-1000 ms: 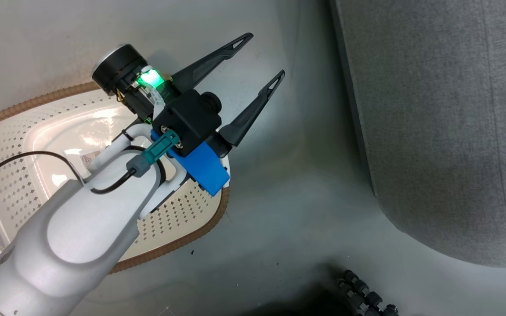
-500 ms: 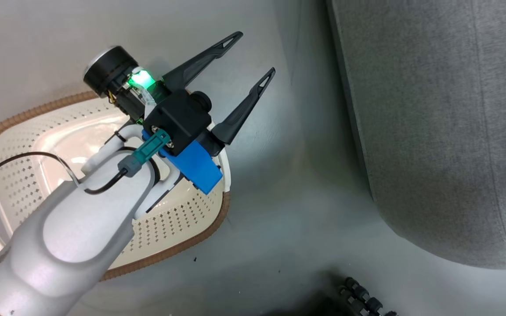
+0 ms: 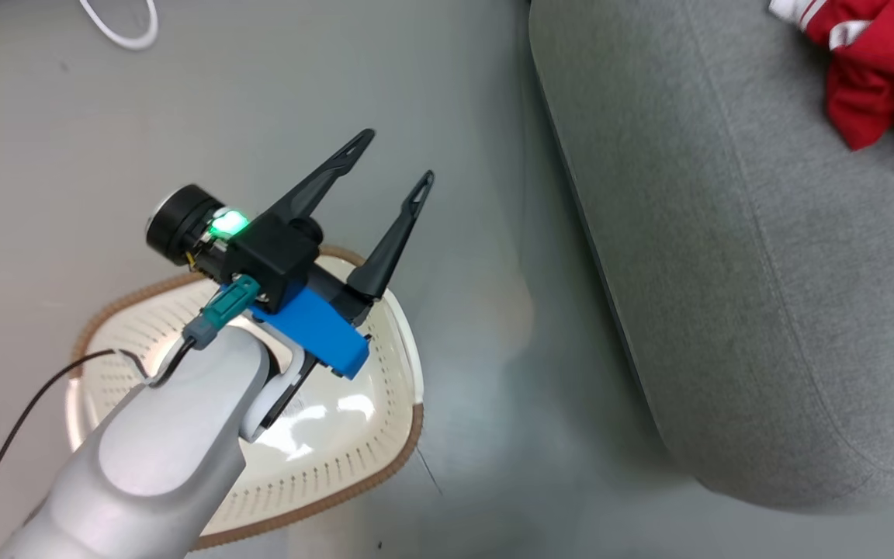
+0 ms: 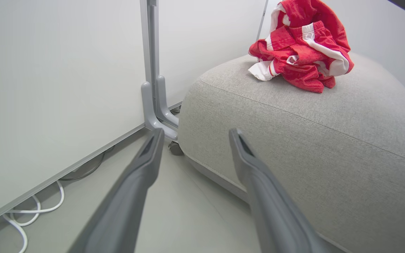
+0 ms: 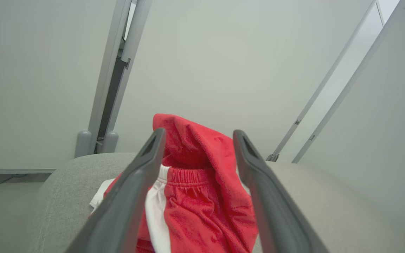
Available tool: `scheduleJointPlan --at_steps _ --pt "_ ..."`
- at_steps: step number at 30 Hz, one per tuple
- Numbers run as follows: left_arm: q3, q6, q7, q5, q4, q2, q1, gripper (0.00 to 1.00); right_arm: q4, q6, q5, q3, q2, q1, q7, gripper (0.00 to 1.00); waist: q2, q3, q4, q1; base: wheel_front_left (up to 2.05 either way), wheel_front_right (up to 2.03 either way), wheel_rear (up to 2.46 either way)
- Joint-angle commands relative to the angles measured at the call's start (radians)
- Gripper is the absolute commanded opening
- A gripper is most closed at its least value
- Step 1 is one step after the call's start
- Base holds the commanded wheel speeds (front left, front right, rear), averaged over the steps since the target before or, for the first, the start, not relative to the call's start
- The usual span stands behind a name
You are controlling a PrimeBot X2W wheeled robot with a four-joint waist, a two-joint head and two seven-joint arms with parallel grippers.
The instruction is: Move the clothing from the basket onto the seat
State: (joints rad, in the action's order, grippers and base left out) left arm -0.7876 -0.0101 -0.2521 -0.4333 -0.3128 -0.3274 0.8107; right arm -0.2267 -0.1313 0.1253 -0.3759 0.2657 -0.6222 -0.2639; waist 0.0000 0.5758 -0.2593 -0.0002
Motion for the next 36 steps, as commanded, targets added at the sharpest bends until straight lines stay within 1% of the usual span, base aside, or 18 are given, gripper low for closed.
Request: scheduleJointPlan --at_steps 1,4,8,11,15,21,27,32,36 --pt "0.008 0.007 -0.008 -0.002 -0.003 0.001 -0.016 1.0 0.011 0.001 -0.005 0.015 -0.008 0.023 -0.001 1.0 0.0 -0.104 0.036 0.0002 0.0 0.0 0.0" --pt "0.048 0.025 -0.014 -0.019 -0.021 0.002 -0.064 1.0 0.042 0.001 -0.014 0.101 -0.025 0.078 -0.001 1.0 0.0 -0.178 0.062 0.0002 0.0 0.0 0.0" --pt "0.136 0.048 -0.014 -0.027 -0.002 0.008 -0.137 1.0 0.056 0.001 -0.035 0.197 -0.046 0.133 -0.001 1.0 0.0 -0.263 0.105 0.0002 0.0 0.0 0.0" --pt "0.199 0.054 -0.014 -0.018 0.008 0.013 -0.201 1.0 0.055 0.001 -0.049 0.26 -0.061 0.175 -0.001 1.0 0.0 -0.318 0.143 0.0002 0.0 0.0 0.0" --pt "0.281 0.06 -0.014 0.0 0.019 0.025 -0.291 1.0 0.046 0.001 -0.07 0.314 -0.091 0.234 -0.001 1.0 0.0 -0.38 0.19 0.0002 0.0 0.0 0.0" --pt "0.404 0.056 -0.014 0.034 0.038 0.053 -0.435 1.0 0.03 0.001 -0.108 0.351 -0.139 0.339 -0.001 1.0 0.0 -0.451 0.243 0.0002 0.0 0.0 0.0" --pt "0.505 0.032 -0.014 0.079 0.047 0.107 -0.569 1.0 0.007 0.001 -0.134 0.377 -0.169 0.457 -0.001 1.0 0.0 -0.518 0.278 0.0002 0.0 0.0 0.0" --pt "0.571 -0.005 -0.014 0.124 0.058 0.153 -0.66 1.0 0.005 0.001 -0.147 0.382 -0.188 0.54 -0.001 1.0 0.0 -0.561 0.291 0.0002 0.0 0.0 0.0" --pt "0.625 -0.031 -0.014 0.164 0.071 0.187 -0.709 1.0 0.01 0.001 -0.155 0.372 -0.197 0.581 -0.001 1.0 0.0 -0.575 0.297 0.0002 0.0 0.0 0.0"
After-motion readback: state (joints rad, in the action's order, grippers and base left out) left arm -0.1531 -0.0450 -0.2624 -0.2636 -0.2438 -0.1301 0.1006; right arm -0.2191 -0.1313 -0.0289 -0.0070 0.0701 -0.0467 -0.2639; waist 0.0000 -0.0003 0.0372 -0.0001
